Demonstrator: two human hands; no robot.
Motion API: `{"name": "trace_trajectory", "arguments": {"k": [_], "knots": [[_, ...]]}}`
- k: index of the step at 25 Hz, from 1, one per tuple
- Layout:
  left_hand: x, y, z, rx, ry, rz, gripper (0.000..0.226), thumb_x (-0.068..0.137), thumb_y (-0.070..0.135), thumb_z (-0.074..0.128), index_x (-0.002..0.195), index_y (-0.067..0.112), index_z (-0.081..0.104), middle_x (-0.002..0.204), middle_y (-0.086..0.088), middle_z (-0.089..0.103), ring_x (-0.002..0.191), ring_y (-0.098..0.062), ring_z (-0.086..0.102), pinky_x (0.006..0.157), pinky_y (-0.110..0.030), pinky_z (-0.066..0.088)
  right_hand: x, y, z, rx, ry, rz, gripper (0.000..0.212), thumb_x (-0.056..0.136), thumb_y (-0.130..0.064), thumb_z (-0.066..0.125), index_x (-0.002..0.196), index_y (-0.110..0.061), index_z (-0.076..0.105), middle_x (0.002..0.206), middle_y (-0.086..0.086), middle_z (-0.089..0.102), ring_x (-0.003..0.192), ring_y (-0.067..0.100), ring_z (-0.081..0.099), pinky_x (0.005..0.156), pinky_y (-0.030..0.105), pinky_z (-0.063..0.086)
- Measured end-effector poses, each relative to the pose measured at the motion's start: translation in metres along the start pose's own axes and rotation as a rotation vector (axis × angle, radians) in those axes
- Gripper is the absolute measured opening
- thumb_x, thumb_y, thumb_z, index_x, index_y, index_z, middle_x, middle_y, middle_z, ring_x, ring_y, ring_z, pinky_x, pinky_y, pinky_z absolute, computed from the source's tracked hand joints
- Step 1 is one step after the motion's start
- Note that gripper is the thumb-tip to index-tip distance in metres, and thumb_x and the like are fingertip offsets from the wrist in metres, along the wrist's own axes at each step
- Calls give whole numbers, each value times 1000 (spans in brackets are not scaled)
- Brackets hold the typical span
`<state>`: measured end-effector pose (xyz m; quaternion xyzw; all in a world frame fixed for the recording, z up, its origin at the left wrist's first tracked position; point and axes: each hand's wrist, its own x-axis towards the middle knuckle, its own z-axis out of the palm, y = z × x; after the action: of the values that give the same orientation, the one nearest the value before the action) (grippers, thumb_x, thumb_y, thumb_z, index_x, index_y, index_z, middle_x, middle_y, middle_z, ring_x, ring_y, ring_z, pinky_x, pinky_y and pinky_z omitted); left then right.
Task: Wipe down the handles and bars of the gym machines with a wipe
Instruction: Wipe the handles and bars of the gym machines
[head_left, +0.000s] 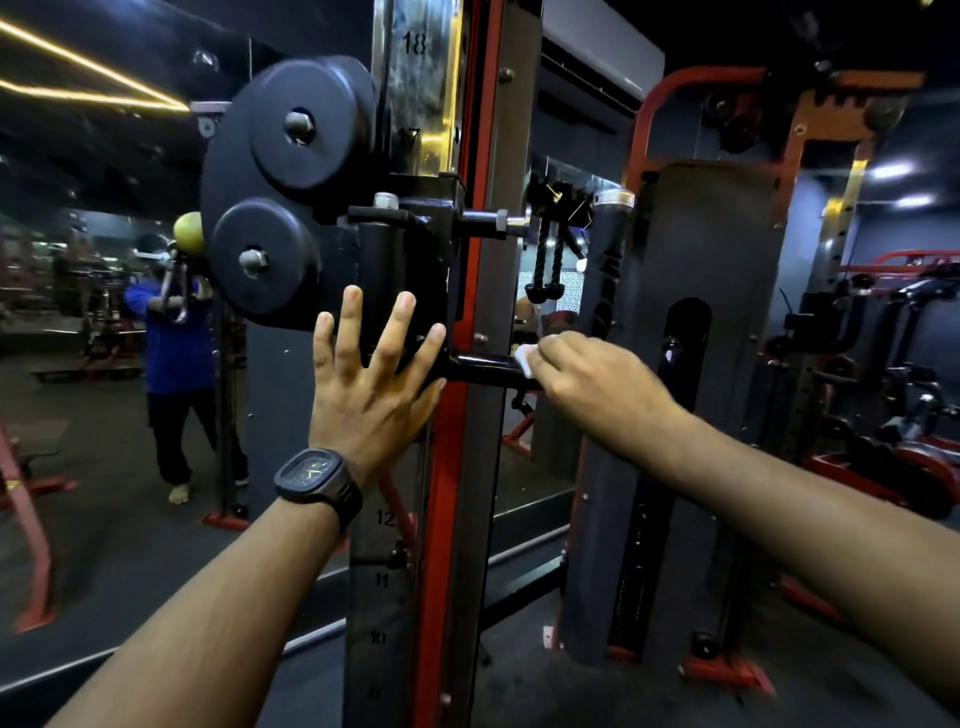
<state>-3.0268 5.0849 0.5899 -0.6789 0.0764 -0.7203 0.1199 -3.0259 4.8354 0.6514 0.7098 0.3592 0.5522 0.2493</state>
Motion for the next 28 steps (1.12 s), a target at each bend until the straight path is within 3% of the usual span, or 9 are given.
{"name": "trace_trajectory", "arguments": {"k": [3, 6, 11, 14, 17, 21, 23, 28], "knots": [[2, 6, -1, -16, -2, -42, 46, 95, 46, 53, 135, 24, 58, 152, -11, 22, 138, -50, 18, 112, -66, 19, -8, 25, 0, -170, -2, -150, 12, 87, 1, 55, 94, -3, 64, 78, 7, 55, 72, 24, 54, 65, 34, 50], [1, 5, 0, -5, -1, -28, 46, 95, 46, 54, 135, 24, 58, 153, -11, 22, 139, -49, 17, 113, -66, 17, -4, 38, 0, -197, 52, -167, 15, 88, 0, 53, 89, -2, 68, 85, 10, 59, 82, 27, 58, 73, 36, 52], [1, 7, 2, -9, 32, -39, 46, 94, 45, 57, 133, 23, 59, 152, -11, 27, 139, -50, 20, 112, -67, 19, -8, 52, 1, -201, 109, -209, 23, 94, 3, 47, 103, 6, 68, 99, 16, 65, 97, 31, 64, 87, 37, 54], [1, 7, 1, -11, 33, -38, 47, 93, 45, 58, 134, 23, 58, 153, -11, 27, 140, -49, 19, 112, -67, 18, -4, 69, -4, -262, 144, -334, 25, 92, 4, 47, 106, 8, 67, 104, 19, 67, 103, 34, 64, 94, 37, 52], [1, 6, 2, 4, 40, -35, 47, 93, 45, 58, 134, 23, 59, 152, -11, 27, 140, -49, 19, 112, -67, 18, 7, 84, -7, -234, 188, -245, 23, 91, 3, 51, 108, 4, 67, 106, 16, 67, 108, 32, 63, 100, 34, 48], [0, 8, 2, -12, 39, -39, 47, 93, 44, 57, 134, 22, 59, 152, -11, 27, 140, -49, 19, 112, -67, 18, 9, 85, -5, -302, 166, -300, 21, 90, 3, 56, 107, 6, 68, 106, 17, 68, 107, 31, 64, 104, 35, 44], [0, 7, 2, -1, 45, -39, 46, 93, 44, 56, 134, 23, 59, 152, -11, 28, 140, -49, 19, 112, -67, 18, 11, 86, -4, -290, 197, -207, 22, 88, 2, 61, 109, 7, 67, 107, 17, 67, 107, 31, 64, 108, 34, 38], [0, 8, 3, 13, 51, -37, 46, 93, 46, 55, 134, 24, 59, 151, -11, 29, 139, -49, 21, 111, -67, 21, 12, 85, -2, -331, 224, -220, 22, 91, 1, 57, 109, 6, 68, 109, 17, 68, 108, 30, 64, 106, 34, 41]]}}
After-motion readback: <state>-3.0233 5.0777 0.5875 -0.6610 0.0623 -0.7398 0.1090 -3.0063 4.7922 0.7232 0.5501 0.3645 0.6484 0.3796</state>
